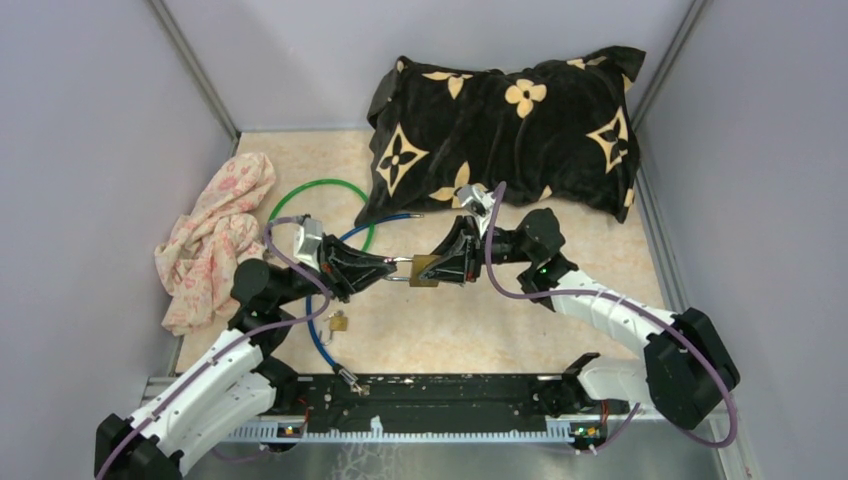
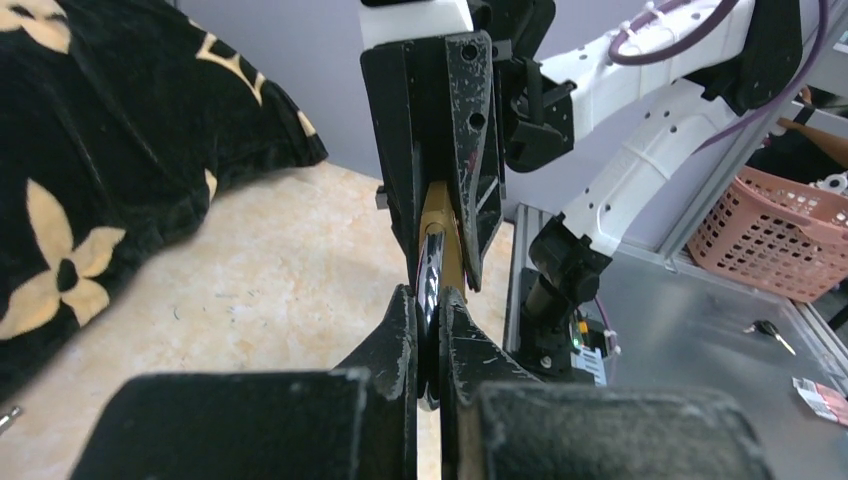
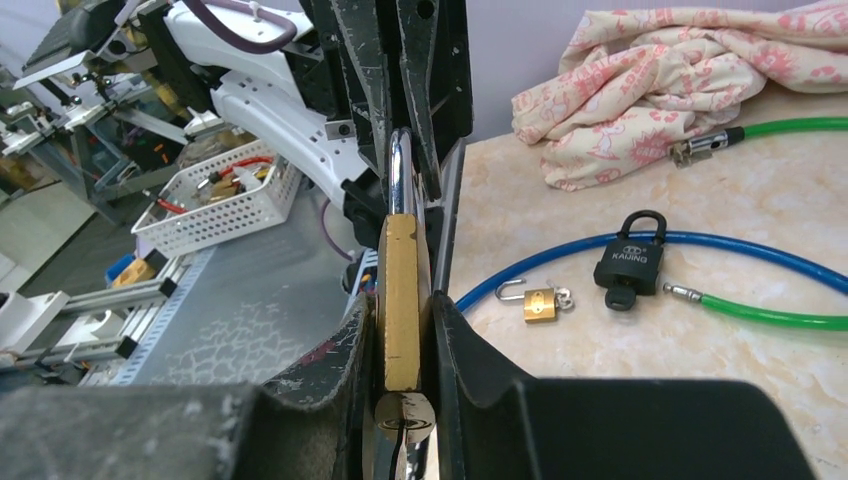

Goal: Lock with the key
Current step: Lock the lock.

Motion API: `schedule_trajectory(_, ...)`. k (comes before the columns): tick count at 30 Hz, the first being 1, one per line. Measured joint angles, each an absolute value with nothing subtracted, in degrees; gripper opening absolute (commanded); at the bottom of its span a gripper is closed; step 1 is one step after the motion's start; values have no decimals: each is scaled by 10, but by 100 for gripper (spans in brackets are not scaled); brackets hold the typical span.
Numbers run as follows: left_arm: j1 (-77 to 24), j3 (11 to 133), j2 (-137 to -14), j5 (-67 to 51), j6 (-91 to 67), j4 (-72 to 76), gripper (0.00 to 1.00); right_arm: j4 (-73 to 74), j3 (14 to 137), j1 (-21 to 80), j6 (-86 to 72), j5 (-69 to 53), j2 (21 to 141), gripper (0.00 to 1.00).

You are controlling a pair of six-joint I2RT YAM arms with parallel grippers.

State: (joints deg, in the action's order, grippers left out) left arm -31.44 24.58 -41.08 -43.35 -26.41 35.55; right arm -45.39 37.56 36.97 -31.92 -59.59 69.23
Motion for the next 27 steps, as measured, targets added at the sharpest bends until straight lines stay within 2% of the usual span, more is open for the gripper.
schedule_trajectory(20, -338, 254, -437, -389, -254, 453, 0, -265, 433, 387, -228, -535, 622, 0)
schedule_trajectory(27, -340, 250, -437, -394, -219, 432, 9, -147, 458, 394, -164, -512, 605, 0)
